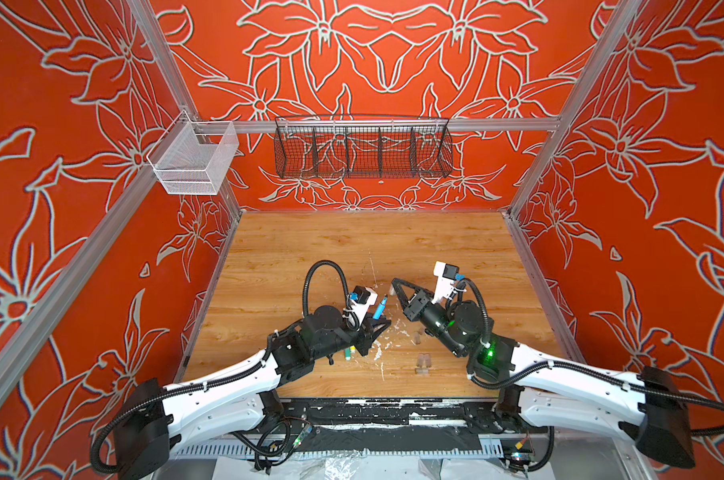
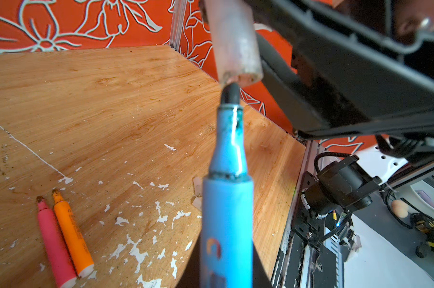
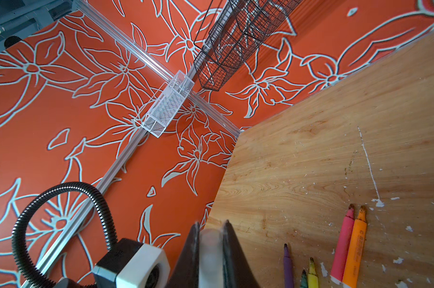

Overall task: Insert the pens into the pen caps
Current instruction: 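Lower the cap onto the blue marker tip with the right gripper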

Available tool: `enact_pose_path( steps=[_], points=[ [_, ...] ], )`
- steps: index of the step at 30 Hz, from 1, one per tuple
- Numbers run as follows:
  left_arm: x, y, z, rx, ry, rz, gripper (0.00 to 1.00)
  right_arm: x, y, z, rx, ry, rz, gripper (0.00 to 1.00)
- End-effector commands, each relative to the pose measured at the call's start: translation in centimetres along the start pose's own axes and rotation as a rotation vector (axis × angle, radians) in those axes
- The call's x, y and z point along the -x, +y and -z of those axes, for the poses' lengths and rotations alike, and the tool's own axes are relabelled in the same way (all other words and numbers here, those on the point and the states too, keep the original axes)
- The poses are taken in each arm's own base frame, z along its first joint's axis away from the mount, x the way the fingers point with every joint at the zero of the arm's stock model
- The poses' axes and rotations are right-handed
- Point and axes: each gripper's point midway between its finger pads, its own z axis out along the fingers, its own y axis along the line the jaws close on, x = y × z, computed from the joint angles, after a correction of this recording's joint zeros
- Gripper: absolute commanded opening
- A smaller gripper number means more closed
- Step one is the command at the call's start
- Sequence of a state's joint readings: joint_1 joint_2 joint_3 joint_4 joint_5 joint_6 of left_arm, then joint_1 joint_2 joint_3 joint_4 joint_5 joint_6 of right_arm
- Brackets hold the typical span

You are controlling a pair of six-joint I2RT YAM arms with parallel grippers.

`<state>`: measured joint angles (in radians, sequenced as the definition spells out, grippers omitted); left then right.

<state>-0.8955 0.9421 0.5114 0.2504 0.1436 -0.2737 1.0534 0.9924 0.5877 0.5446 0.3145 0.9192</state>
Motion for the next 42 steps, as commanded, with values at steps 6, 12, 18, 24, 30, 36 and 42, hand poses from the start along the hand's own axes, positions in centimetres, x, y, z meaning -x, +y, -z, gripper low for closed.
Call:
enact_pose_path(
  steps=[6, 12, 18, 24, 30, 36, 42],
  points=[
    [1.2, -0.4, 0.2, -0.025, -0.037, 0.003, 0.0, -1.0, 0.6, -0.8, 0.028, 0.022, -0.007, 0.0],
    [1.1, -0.1, 0.1, -0.029, -0.033, 0.025, 0.0, -1.0, 0.9, -0.7, 0.039, 0.023, -0.004, 0.0],
    [1.3, -0.2, 0.4, -0.037, -0.048, 0.012, 0.0, 0.6, 1.5, 0.0, 0.033, -0.024, 0.022, 0.0],
    [1.3, -0.6, 0.7, -0.058, -0.058, -0.008, 0.0, 1.7, 2.5, 0.3, 0.055, -0.049, 0.027, 0.0],
    [1.1, -0.9, 0.5, -0.077, -0.044, -0.011, 0.0, 1.4, 2.8, -0.2, 0.067, -0.043, 0.02, 0.0],
    [1.2, -0.9, 0.5, -0.076, -0.047, -0.014, 0.0, 1.0, 3.0, -0.8, 0.074, -0.033, 0.016, 0.0],
    [1.2, -0.7, 0.5, -0.065, -0.045, -0.009, 0.0, 1.1, 3.3, -0.8, 0.081, -0.032, 0.015, 0.0]
  ],
)
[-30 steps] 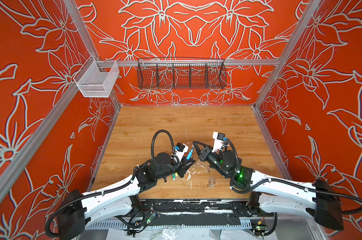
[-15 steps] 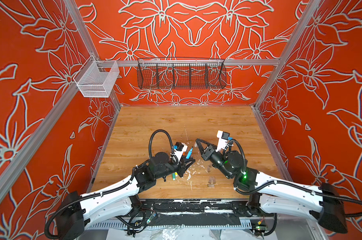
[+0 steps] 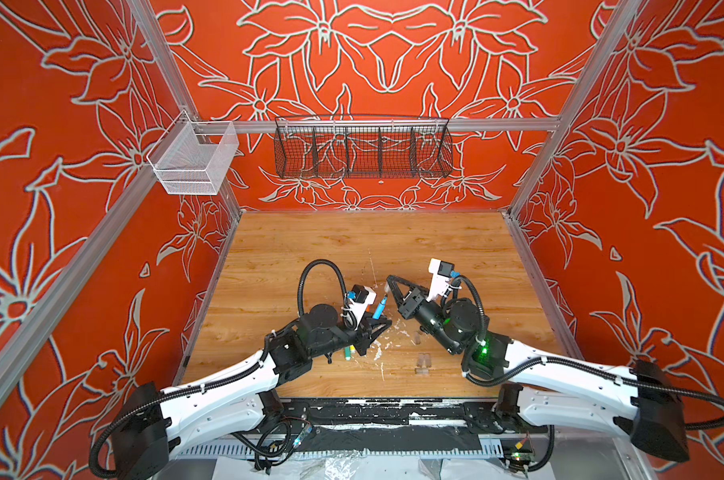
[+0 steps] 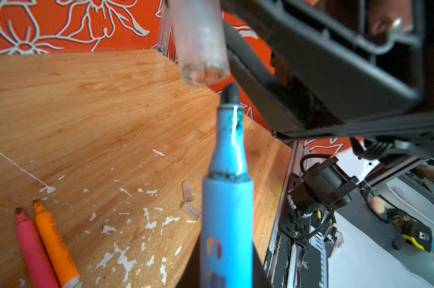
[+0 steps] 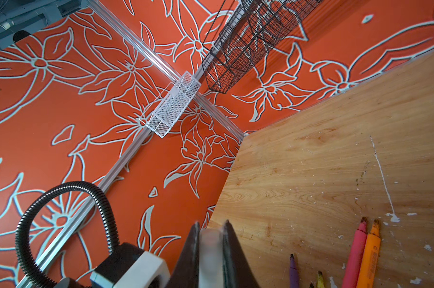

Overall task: Insert the pens into the pen caps
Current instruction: 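Lower the cap onto the blue marker tip with the right gripper, then press the translucent cap down over the blue marker with the right gripper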

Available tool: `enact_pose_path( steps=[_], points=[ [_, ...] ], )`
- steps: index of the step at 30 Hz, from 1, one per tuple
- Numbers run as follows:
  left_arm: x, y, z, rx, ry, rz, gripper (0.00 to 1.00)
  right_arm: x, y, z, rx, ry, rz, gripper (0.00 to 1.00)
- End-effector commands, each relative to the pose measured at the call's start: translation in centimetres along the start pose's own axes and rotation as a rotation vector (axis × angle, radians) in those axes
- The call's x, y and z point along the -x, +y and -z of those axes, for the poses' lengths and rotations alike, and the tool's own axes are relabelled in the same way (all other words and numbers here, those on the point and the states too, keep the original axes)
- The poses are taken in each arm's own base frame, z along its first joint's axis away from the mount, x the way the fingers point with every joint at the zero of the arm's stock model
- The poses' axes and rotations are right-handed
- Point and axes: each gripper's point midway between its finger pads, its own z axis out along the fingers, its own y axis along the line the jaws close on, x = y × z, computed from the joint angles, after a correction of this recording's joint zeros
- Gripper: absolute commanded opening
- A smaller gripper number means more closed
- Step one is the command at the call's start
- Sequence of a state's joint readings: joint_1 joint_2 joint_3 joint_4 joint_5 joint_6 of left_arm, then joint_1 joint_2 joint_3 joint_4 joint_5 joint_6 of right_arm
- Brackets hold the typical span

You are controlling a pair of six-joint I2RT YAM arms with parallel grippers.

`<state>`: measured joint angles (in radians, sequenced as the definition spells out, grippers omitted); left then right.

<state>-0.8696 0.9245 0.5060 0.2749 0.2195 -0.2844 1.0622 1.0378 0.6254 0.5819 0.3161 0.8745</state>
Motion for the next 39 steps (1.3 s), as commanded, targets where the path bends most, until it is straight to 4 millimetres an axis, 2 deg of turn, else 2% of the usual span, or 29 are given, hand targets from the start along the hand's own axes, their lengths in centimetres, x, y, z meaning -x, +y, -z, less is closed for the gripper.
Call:
enact_pose_path(
  steps=[1, 6, 21, 30, 34, 39],
  points=[
    [0.5, 0.1, 0.0, 0.001, -0.028, -0.018, 0.0, 1.1, 2.1, 0.1, 0.058, -0.021, -0.016, 0.0],
    [0.7, 0.2, 0.1, 0.006, -0.034, -0.005, 0.0, 0.5, 1.2, 0.6, 0.053, -0.011, -0.032, 0.0],
    [0.9, 0.6, 0.3, -0.004, -0.038, 0.026, 0.0, -1.7, -0.1, 0.3, 0.045, 0.041, -0.029, 0.0],
    [1.4, 0.2, 0.6, -0.056, -0.042, 0.072, 0.0, -3.3, 0.0, -0.2, 0.078, 0.075, 0.003, 0.0],
    [1.6, 0.3, 0.9, -0.081, -0.047, 0.104, 0.0, -3.9, 0.0, 0.3, 0.139, 0.068, 0.03, 0.0],
    [1.8, 0.2, 1.1, -0.107, -0.059, 0.118, 0.0, -4.6, 1.4, 1.1, 0.255, 0.083, 0.088, 0.0]
  ],
)
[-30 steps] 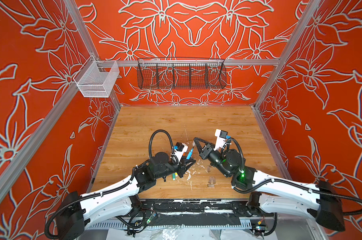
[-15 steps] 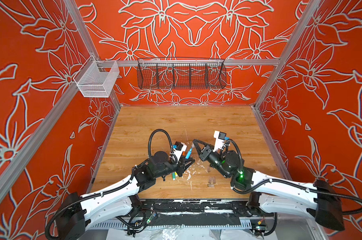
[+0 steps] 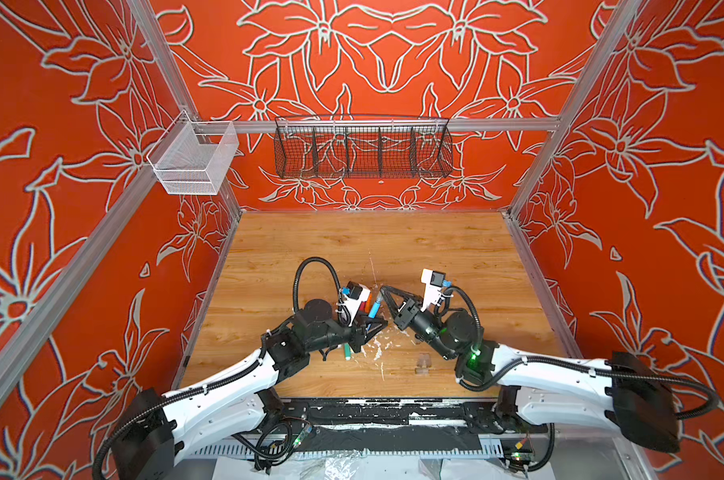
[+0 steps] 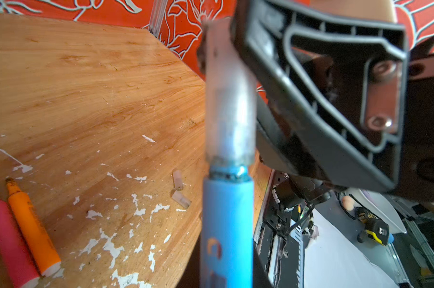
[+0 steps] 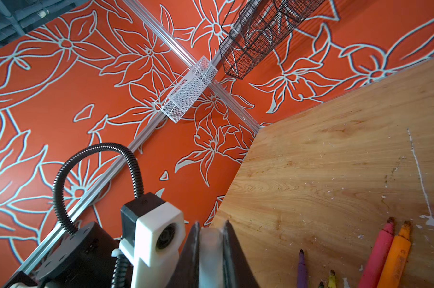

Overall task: Insert the pens into the pen caps
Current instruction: 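Press the translucent cap down over the blue marker with the right gripper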

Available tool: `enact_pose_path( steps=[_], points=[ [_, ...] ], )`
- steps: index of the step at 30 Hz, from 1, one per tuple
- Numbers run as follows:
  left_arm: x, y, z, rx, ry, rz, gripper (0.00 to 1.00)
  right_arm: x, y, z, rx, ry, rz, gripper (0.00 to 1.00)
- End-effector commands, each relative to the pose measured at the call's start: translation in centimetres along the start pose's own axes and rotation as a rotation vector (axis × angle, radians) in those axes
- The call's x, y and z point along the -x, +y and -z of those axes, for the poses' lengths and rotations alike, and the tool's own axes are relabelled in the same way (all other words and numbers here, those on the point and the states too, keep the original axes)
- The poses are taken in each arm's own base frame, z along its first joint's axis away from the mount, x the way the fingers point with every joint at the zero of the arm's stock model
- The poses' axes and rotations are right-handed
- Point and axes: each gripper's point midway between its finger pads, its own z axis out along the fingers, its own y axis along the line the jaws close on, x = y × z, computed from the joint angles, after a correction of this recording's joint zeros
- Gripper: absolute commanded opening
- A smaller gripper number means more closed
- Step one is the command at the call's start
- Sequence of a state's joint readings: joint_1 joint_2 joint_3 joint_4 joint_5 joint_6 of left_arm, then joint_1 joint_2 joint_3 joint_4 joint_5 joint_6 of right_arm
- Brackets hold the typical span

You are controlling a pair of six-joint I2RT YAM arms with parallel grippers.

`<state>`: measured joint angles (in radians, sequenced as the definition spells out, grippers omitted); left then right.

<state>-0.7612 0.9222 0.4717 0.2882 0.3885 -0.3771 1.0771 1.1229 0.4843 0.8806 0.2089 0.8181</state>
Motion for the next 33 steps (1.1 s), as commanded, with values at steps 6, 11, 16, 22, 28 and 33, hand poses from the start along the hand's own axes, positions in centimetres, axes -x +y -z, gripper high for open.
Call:
enact_pose_path(
  steps=[6, 11, 16, 22, 28, 33],
  points=[
    [2.6, -1.3, 1.0, -0.057, -0.104, -0.024, 0.0, -2.1, 2.9, 1.2, 0.216, 0.068, 0.091, 0.0],
    [2.6, -1.4, 1.2, -0.06, -0.11, -0.039, 0.0, -2.7, 2.4, 1.2, 0.205, 0.086, 0.091, 0.0],
    [2.5, -1.5, 1.1, -0.07, -0.111, -0.044, 0.0, -3.4, 1.8, 1.2, 0.191, 0.104, 0.086, 0.0],
    [2.5, -1.5, 1.5, -0.068, -0.133, -0.058, 0.0, -4.6, 1.2, 0.9, 0.177, 0.144, 0.046, 0.08],
    [2.6, -1.4, 1.9, -0.058, -0.155, -0.075, 0.0, -4.6, 1.3, 1.0, 0.181, 0.144, 0.021, 0.23],
    [2.6, -1.3, 2.1, -0.047, -0.162, -0.091, 0.0, -3.1, 1.3, 1.8, 0.134, 0.124, 0.019, 0.42]
  ],
)
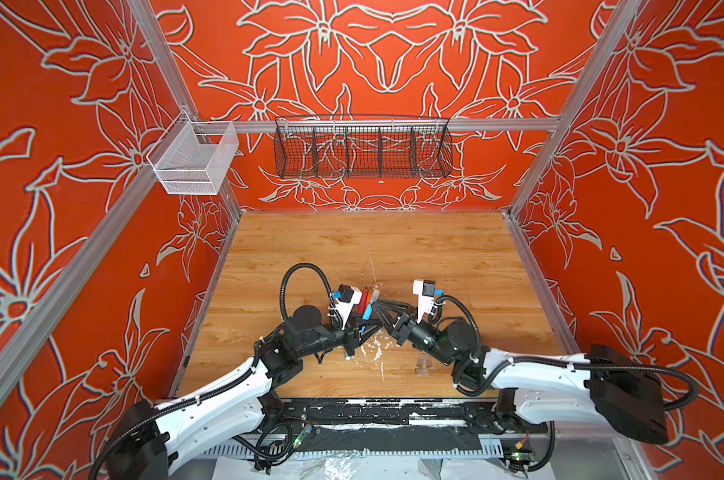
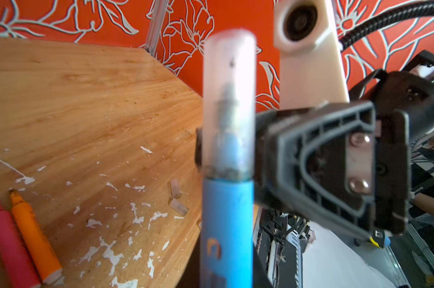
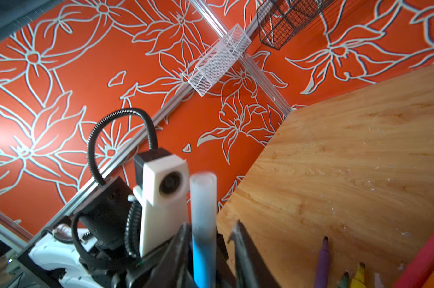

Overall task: Insert the pens into the pen caps
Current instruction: 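Press the translucent cap down over the blue marker with the right gripper, then open the right gripper to release the cap on the blue marker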

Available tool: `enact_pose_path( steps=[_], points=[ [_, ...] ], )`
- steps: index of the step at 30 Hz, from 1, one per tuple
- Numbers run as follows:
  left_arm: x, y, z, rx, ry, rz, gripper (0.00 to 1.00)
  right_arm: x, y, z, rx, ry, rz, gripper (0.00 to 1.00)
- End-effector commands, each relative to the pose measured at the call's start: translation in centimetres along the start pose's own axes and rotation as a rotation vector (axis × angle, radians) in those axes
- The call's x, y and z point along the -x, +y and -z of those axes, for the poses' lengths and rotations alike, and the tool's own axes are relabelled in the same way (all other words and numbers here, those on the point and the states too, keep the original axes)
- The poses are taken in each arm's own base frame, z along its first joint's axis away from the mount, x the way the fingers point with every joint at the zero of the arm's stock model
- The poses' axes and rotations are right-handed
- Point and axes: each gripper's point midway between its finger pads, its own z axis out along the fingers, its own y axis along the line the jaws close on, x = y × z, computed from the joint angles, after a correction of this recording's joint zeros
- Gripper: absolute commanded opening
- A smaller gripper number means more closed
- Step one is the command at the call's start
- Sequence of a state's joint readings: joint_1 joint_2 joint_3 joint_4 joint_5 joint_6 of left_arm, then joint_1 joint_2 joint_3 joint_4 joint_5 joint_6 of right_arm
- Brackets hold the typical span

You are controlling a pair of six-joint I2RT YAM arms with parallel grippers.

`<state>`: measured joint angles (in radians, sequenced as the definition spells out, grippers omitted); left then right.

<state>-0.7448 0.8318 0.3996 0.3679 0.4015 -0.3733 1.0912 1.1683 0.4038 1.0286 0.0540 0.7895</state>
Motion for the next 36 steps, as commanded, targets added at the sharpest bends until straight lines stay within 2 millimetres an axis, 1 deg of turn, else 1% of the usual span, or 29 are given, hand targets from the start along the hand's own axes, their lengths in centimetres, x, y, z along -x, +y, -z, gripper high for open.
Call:
enact_pose_path(
  steps=[1, 3, 7, 8, 10, 13, 18, 21, 24, 25, 31, 36],
  points=[
    [2.1, -0.6, 0.4, -0.009, -0.084, -0.058, 0.0, 0.7, 0.8, 1.0, -0.01, 0.015, 0.006, 0.46],
    [2.1, -0.6, 0.5, -0.011, -0.092, -0.065, 0.0, 1.6, 0.9, 1.6, -0.051, 0.014, 0.023, 0.48],
    [2.1, -0.7, 0.7, -0.011, -0.094, -0.09, 0.0, 4.0, 0.8, 3.3, -0.128, -0.038, 0.039, 0.58],
    [2.1, -0.7, 0.7, -0.012, -0.095, -0.094, 0.0, 4.6, 1.1, 3.5, -0.134, -0.048, 0.048, 0.59],
    [1.8, -0.9, 0.6, -0.031, -0.088, -0.101, 0.0, 5.4, 1.7, 3.7, -0.144, -0.043, 0.069, 0.59],
    [1.5, -1.5, 0.3, -0.067, -0.065, -0.117, 0.0, 6.1, 2.4, 3.3, -0.157, -0.032, 0.071, 0.59],
    [1.2, -1.7, -0.1, -0.083, -0.034, -0.12, 0.0, 6.1, 2.7, 1.4, -0.185, 0.005, 0.068, 0.59],
    [1.0, -1.7, -0.2, -0.082, -0.021, -0.128, 0.0, 5.7, 2.4, 0.0, -0.205, 0.028, 0.053, 0.59],
    [0.9, -1.6, -0.3, -0.077, -0.021, -0.13, 0.0, 5.2, 2.6, -1.2, -0.199, 0.053, 0.047, 0.57],
    [0.9, -1.7, -0.3, -0.079, -0.02, -0.129, 0.0, 5.1, 2.6, -1.4, -0.197, 0.059, 0.043, 0.56],
    [1.0, -1.7, -0.3, -0.076, -0.021, -0.133, 0.0, 4.6, 2.6, -2.6, -0.185, 0.077, 0.033, 0.38],
    [0.9, -1.7, -0.3, -0.076, -0.017, -0.134, 0.0, 4.4, 2.5, -3.1, -0.178, 0.083, 0.021, 0.35]
  ],
)
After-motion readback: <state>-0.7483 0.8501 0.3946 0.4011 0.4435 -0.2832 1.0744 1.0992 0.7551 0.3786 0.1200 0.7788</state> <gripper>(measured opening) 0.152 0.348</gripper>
